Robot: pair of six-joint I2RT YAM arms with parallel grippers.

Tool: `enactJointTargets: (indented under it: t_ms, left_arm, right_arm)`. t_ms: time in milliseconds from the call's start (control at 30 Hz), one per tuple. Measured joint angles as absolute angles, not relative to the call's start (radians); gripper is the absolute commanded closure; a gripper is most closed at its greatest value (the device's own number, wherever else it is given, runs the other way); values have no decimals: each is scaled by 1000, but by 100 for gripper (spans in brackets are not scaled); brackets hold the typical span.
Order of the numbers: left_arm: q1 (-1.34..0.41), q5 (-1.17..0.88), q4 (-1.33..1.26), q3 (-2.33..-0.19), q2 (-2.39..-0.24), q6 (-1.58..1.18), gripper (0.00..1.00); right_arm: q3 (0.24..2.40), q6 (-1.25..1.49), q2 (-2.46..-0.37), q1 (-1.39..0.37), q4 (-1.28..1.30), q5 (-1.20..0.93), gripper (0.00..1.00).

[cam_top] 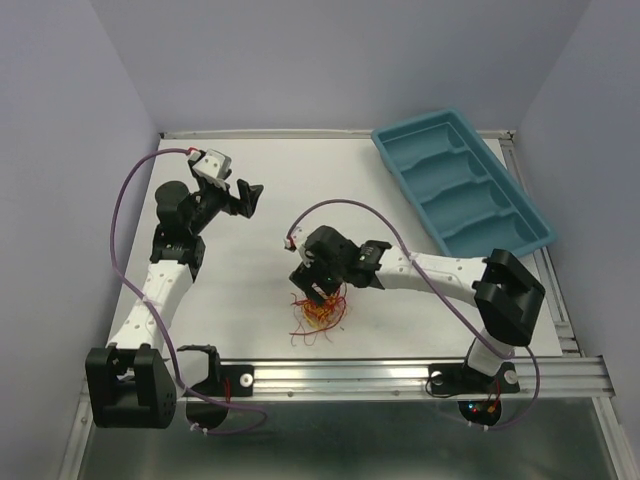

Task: Untangle the cables
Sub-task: Untie the cable.

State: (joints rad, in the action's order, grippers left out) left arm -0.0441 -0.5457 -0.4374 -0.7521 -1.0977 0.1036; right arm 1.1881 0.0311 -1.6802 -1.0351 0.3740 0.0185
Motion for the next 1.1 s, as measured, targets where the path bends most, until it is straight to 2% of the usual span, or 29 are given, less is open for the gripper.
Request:
enactJointTargets:
  t_ms: [100,133,233,267,467,733,933,1033,1067,1100]
  left_arm:
    - [-44,-544,-436,-752,-1098,104,1]
    - [-44,-543,-436,-752,-1098,104,1]
    - [-44,-542,-435,-752,-1098,105,1]
    - [-44,-542,-435,-752,-1098,105,1]
    - [-56,-580,-425,-752,-1098,121,1]
    - [-191,-669,-376,-752,-1094,219,1]
    - [-249,-794,-323,-752,-1089,311,1]
    - [-315,-801,-287,-752,-1095,366,1]
    - [-337,-799,-276,-752,-1099,381,1]
    - [-369,-793,-261,-752,-1111,405,1]
  right_arm:
    - [1189,14,-1711,-1033,411,18,53]
    - [1192,5,-1715,-1034,421,19,72]
    - [1210,-4,-1716,-1034,442,18,97]
    - [1215,-7,-1716,-1034,442,18,99]
    - [1179,9,-1566,-1035,399,57,100]
    - [933,77,-1002,-1035,110,370,99]
    - [909,91,-957,-1034,13,520,99]
    - [909,93,-1029,-1033,9,566,77]
    - [909,92,-1051,-1033,13,574,76]
    - [909,94,-1068,-1033,19,580,67]
